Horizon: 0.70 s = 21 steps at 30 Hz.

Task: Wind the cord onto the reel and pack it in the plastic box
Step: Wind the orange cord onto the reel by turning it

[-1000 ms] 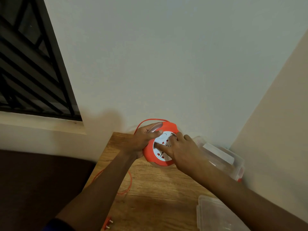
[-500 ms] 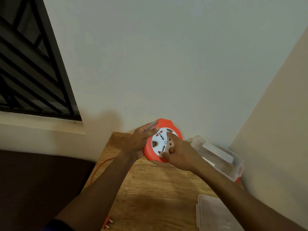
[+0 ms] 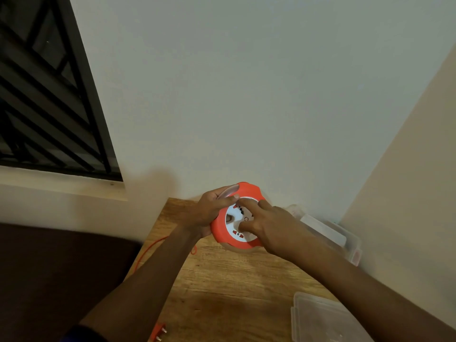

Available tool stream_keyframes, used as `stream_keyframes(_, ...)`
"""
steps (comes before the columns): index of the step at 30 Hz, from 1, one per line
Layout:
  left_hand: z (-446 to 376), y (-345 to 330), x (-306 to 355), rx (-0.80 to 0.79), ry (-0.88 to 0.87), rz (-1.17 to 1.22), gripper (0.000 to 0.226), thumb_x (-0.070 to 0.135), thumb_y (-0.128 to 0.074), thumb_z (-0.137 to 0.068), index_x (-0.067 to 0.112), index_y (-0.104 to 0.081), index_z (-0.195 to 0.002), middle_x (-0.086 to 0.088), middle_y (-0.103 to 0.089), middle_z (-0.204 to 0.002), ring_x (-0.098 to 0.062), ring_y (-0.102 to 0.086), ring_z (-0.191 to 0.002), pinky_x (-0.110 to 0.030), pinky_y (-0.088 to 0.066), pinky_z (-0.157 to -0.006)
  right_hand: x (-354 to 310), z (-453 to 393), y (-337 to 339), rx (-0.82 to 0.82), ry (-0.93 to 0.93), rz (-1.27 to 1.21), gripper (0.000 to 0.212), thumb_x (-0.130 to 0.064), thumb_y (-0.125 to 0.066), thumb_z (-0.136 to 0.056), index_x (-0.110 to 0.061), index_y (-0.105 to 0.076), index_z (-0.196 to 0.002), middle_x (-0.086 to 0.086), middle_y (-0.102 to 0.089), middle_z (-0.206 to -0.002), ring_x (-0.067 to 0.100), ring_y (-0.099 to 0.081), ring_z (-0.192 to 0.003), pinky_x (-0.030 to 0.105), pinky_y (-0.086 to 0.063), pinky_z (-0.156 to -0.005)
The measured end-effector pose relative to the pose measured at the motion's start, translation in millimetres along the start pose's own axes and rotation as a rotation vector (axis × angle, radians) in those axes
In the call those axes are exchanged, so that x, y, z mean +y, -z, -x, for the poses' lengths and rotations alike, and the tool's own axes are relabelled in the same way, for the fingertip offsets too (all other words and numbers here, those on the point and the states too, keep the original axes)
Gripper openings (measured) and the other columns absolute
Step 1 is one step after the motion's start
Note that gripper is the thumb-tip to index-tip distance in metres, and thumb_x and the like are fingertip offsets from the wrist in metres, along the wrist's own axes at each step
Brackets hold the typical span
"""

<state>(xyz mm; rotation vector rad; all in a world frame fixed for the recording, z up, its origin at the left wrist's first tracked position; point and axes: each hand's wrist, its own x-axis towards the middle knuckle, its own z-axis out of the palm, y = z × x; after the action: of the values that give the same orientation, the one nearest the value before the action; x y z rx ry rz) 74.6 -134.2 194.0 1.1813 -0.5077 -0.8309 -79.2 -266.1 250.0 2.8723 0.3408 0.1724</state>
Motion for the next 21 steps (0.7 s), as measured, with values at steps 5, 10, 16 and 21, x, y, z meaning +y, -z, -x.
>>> stream_keyframes(5,-2.0,0.2,-1.1,-0.016,0.014,-0.018,0.054,0.025,-0.071,-0.096,0.021,-0.055,-0.147,-0.011,-0.067,-0.138,-0.036,-0.072,-0.115,-0.052,-0.061,-0.091,-3.2,-0.1,0.9,-0.015,0.08,0.033,0.043,-0.012,-0.071,-0.083,-0.019,-0.062,-0.125,0.011,-0.033,-0.152,0.038,-0.046,-0.123,0.05,-0.055,-0.08)
stream_keyframes(10,-1.8,1.9,-0.4,-0.016,-0.002,-0.005,0.053,0.023,-0.072,-0.095,0.019,-0.056,-0.145,-0.014,-0.062,-0.145,-0.037,-0.07,-0.117,-0.052,-0.06,-0.092,-2.6,4.9,0.4,-0.009,0.16,0.096,0.047,-0.015,-0.071,-0.085,-0.022,-0.057,-0.129,0.012,-0.034,-0.152,0.04,-0.048,-0.121,0.055,-0.05,-0.091)
stream_keyframes(16,-3.0,1.8,-0.5,-0.026,0.019,0.007,0.05,0.028,-0.075,-0.093,0.026,-0.06,-0.14,-0.011,-0.069,-0.136,-0.035,-0.072,-0.114,-0.047,-0.062,-0.084,-4.8,4.9,0.5,0.002,0.081,0.147,0.059,-0.024,-0.072,-0.084,-0.027,-0.042,-0.135,0.016,-0.036,-0.15,0.046,-0.051,-0.118,0.056,-0.043,-0.098)
stream_keyframes(21,-2.9,1.1,3.0,-0.038,0.03,-0.017,0.055,0.037,-0.078,-0.084,0.031,-0.062,-0.136,-0.008,-0.074,-0.128,-0.036,-0.074,-0.112,-0.048,-0.062,-0.083,-8.8,1.2,2.9,0.008,0.029,0.172,0.066,-0.021,-0.072,-0.083,-0.022,-0.037,-0.139,0.017,-0.036,-0.149,0.045,-0.05,-0.118,0.055,-0.044,-0.096)
